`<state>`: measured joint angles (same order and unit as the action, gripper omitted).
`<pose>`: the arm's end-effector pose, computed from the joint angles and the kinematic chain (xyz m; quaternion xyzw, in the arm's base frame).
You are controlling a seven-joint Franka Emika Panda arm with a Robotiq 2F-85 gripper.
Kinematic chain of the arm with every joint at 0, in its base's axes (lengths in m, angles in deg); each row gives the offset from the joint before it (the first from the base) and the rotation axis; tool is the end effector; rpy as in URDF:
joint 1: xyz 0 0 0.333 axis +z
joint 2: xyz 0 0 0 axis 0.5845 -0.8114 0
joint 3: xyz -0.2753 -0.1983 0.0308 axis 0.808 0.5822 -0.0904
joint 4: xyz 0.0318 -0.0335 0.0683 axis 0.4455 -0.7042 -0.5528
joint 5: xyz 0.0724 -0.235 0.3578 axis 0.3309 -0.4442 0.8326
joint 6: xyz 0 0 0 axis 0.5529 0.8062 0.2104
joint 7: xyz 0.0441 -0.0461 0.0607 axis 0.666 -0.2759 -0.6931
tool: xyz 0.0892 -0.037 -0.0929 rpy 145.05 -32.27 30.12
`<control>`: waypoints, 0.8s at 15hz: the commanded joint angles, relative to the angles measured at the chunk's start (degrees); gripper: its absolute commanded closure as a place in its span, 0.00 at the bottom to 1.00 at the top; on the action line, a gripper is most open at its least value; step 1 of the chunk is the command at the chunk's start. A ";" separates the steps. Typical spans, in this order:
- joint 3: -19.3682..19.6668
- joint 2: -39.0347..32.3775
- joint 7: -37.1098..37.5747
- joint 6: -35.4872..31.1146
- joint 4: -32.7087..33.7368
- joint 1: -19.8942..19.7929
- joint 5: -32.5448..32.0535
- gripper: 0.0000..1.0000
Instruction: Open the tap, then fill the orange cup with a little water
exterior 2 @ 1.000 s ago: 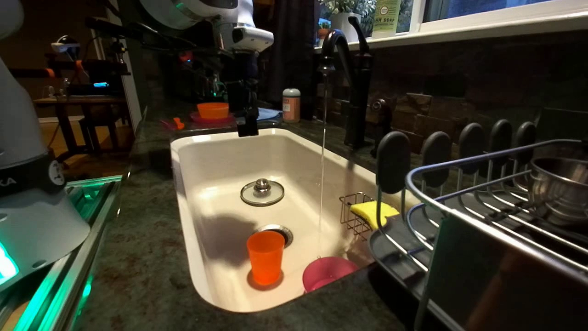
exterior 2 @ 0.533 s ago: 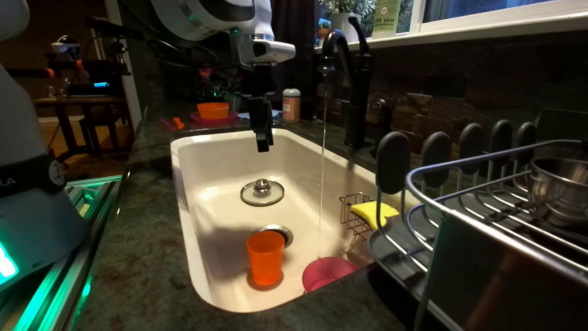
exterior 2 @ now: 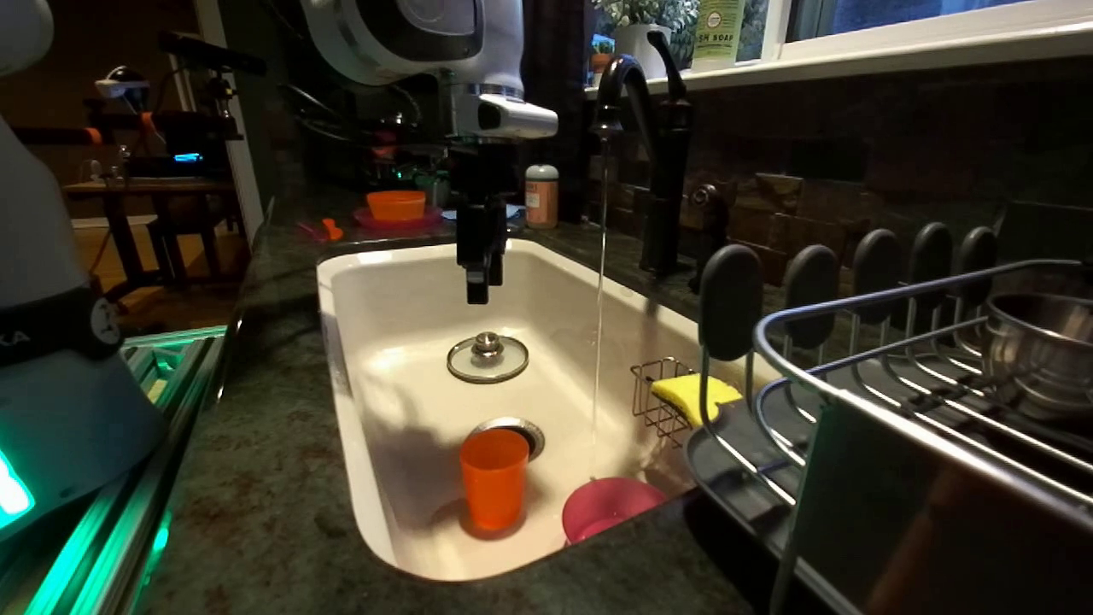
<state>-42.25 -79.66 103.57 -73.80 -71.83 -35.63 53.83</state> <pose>0.3964 0.0603 0.1996 0.9714 -0.2312 0.0007 0.0544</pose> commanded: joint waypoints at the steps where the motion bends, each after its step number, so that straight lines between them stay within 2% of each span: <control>1: 2.44 -3.79 -5.19 -1.22 0.02 0.55 5.70 0.00; 3: 3.12 -5.39 -5.07 -0.90 0.12 0.53 5.33 0.00; 8: 4.40 -8.80 2.29 0.43 1.22 1.44 -4.40 0.00; 12: 6.11 -12.15 4.20 -0.50 1.56 2.44 -8.54 0.00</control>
<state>-38.00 -88.60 105.82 -73.80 -71.23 -34.77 48.34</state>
